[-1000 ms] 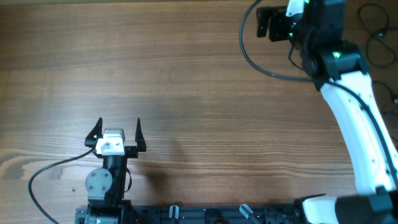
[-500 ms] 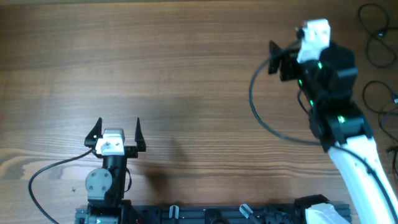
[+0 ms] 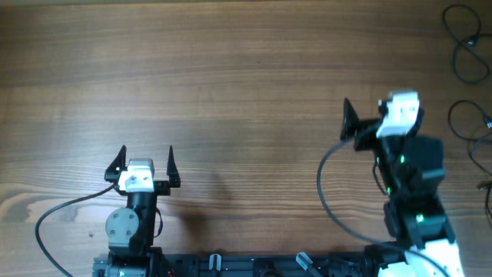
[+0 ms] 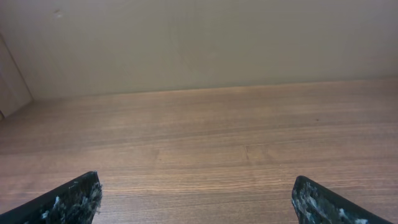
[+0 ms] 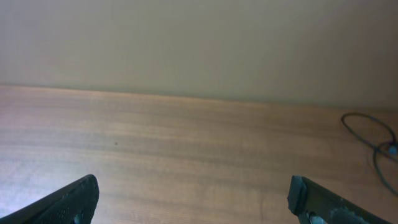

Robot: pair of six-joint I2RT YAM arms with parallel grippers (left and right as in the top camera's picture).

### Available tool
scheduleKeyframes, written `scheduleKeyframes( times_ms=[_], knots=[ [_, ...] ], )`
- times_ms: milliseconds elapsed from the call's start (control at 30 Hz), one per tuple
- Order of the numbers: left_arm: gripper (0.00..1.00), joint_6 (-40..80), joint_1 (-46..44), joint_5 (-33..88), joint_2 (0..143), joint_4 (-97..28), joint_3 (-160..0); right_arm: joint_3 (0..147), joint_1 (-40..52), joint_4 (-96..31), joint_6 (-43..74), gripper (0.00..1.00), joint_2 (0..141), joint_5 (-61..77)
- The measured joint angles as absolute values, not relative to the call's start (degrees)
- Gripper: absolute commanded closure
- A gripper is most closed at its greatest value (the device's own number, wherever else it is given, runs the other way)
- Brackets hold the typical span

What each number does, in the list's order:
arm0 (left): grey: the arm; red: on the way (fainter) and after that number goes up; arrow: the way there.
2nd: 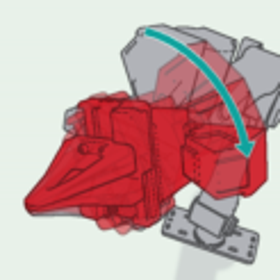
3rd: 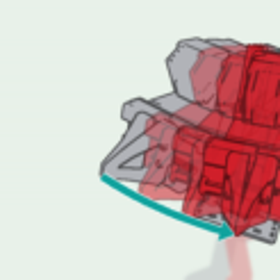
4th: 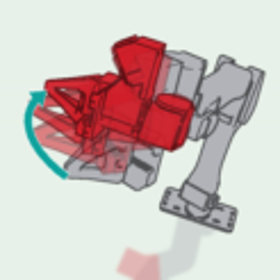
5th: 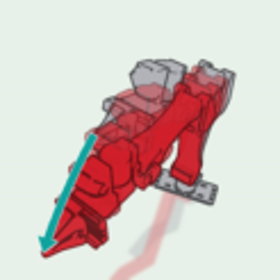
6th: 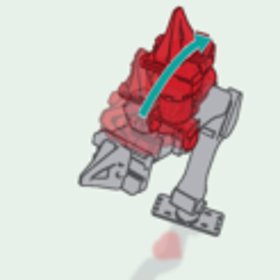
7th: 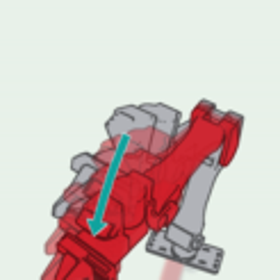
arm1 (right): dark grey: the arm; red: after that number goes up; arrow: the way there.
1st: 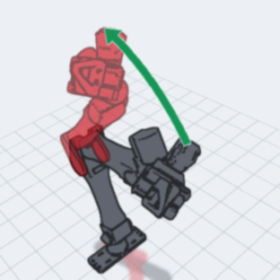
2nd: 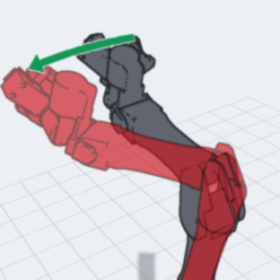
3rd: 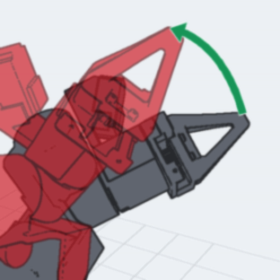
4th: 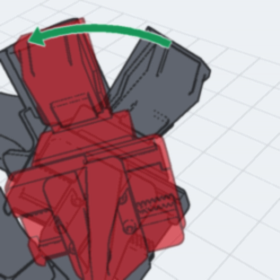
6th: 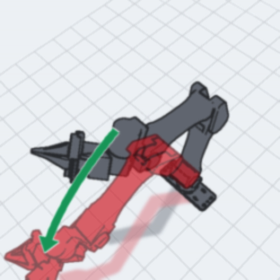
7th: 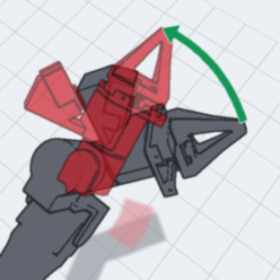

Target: Untangle cables

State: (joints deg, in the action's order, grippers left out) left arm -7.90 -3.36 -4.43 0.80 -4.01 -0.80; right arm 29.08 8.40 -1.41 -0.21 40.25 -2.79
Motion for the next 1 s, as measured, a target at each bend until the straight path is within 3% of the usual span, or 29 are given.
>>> scheduleKeyframes(
  times_ms=[567,1000],
  knots=[
    [0.00,-7.90,-3.36,-4.43,0.80,-4.01,-0.80,8.91,8.03,1.34,1.91,0.00,19.51,-4.14],
    [0.00,-7.90,-3.36,-4.45,0.80,-4.01,-0.80,4.95,6.33,2.63,2.33,0.00,12.47,-4.14]
  ],
)
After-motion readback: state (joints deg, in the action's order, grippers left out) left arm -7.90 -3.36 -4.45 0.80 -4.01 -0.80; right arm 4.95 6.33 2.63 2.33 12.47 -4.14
